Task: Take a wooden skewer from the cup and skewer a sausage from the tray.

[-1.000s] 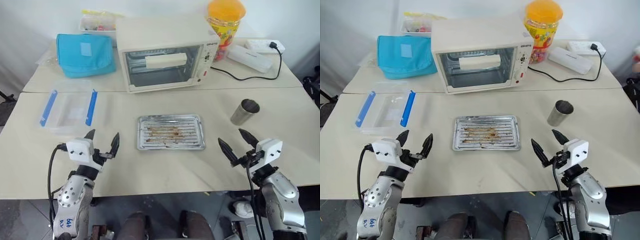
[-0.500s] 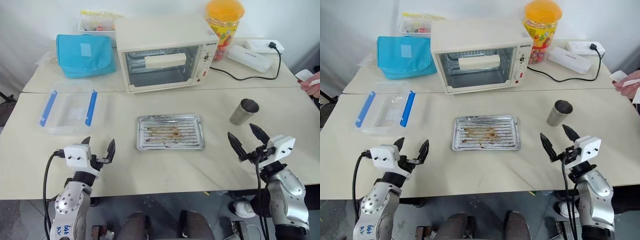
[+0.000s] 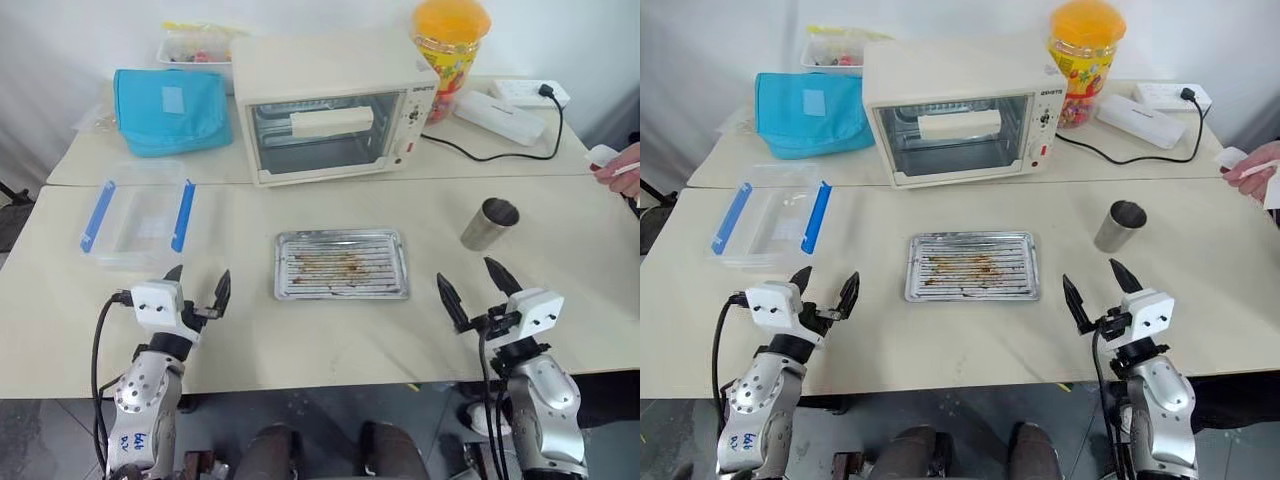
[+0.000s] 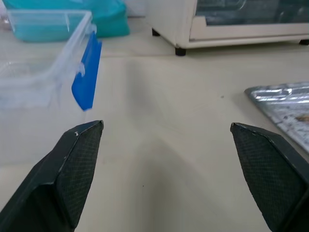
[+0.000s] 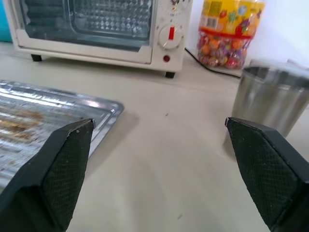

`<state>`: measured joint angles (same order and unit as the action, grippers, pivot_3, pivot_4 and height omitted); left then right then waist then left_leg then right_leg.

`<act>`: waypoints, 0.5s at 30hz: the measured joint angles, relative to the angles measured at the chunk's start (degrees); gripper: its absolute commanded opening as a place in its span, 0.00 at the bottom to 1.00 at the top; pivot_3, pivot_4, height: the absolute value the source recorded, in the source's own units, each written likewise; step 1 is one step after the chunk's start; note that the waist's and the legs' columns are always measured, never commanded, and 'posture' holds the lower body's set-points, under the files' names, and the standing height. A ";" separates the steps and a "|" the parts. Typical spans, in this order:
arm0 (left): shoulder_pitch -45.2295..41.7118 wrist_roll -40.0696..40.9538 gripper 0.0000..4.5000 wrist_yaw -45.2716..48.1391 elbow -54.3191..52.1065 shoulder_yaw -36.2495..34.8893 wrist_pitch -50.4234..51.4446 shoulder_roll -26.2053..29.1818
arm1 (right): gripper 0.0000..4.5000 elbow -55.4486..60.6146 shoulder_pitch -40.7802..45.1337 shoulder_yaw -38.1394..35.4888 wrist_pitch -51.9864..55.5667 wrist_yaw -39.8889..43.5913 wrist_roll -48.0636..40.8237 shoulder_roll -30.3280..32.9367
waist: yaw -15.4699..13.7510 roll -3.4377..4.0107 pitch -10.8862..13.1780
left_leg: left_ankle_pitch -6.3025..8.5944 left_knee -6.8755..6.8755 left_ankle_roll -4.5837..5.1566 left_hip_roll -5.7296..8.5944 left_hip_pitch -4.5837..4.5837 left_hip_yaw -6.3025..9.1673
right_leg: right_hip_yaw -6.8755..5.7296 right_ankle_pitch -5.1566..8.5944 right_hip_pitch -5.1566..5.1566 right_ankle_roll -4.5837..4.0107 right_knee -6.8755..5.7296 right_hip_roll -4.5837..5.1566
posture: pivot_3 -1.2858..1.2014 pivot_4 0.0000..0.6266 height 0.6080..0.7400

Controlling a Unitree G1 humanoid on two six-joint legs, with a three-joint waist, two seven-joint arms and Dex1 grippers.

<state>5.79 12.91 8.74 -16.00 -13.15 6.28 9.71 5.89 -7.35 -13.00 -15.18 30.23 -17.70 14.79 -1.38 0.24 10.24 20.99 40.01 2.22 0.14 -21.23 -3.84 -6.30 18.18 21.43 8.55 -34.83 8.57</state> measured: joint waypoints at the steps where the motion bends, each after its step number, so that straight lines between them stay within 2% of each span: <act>1: -0.41 -0.08 1.00 -0.09 0.81 0.00 -0.05 0.05 | 1.00 0.49 -0.68 0.52 0.00 -0.03 0.19 -0.03 | -0.03 0.00 0.00 | 0.00 0.02 0.00 0.00 0.01 0.01 | 0.00 0.00 0.00 0.00 -0.02 0.00 | 0.52 0.24 1.00; 8: -3.08 -0.45 1.00 -0.95 2.51 -0.39 -0.61 0.11 | 1.00 0.83 -1.05 0.90 -0.22 -2.55 0.80 -0.77 | 0.15 -0.01 -0.01 | 0.00 0.01 0.00 -0.01 0.04 -0.03 | 0.02 0.00 0.00 0.00 -0.04 0.00 | 0.52 0.24 1.00; 15: -1.48 0.14 1.00 0.20 3.02 -0.30 -1.27 0.17 | 1.00 3.25 -2.44 4.00 0.85 -3.53 1.75 -1.56 | 0.10 -0.01 -0.01 | 0.00 0.02 0.00 0.00 0.03 -0.01 | 0.02 0.00 0.00 0.00 -0.04 0.01 | 0.52 0.24 1.00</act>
<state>4.31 13.06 8.95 -12.99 -13.45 5.01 9.88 9.14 -9.80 -9.00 -14.33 26.70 -15.95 13.24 -1.28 0.23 10.23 20.99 40.03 2.22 0.14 -21.20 -3.85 -6.28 18.18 21.43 8.55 -34.87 8.58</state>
